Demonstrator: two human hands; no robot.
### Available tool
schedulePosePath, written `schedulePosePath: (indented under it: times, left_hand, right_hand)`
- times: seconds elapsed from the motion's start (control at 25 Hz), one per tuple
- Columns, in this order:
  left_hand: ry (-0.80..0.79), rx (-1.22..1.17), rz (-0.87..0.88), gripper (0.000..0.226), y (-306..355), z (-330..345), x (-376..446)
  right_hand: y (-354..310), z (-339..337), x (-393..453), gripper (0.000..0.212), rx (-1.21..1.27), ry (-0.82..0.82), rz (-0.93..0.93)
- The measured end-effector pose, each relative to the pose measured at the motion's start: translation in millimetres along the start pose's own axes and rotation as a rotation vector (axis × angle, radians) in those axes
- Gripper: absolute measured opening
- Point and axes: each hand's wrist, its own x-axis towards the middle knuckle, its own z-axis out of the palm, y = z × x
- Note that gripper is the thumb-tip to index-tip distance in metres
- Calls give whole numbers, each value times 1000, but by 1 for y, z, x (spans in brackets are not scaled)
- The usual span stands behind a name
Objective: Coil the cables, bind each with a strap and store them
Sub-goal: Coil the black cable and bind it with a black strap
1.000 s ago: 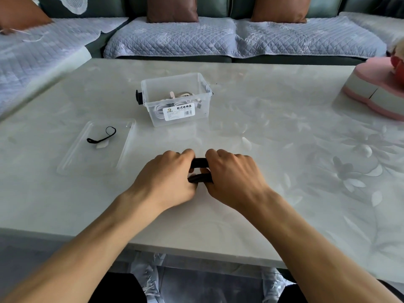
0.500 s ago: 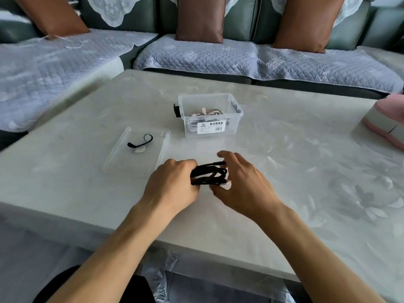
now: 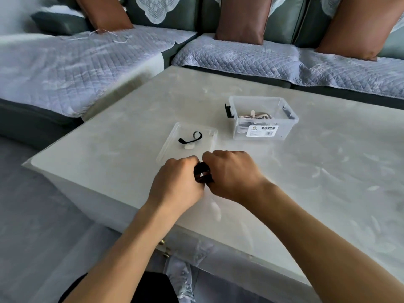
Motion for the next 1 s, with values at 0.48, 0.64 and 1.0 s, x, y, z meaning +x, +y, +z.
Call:
schedulePosePath:
  times: [0.48,0.64,1.0]
  left_hand:
    - [-343,-727,-187,35,-39,-26,1]
    - [-85,-691,-225,26,-33,-20,2]
    - [-245,-763,-219,11,-37,-21,5]
  right_hand:
    - [-6,18,22,12,142,-17,-94]
    - [-9,24,26,14,85,82,-79]
    - [-5,30,17,7,-7,114,-71]
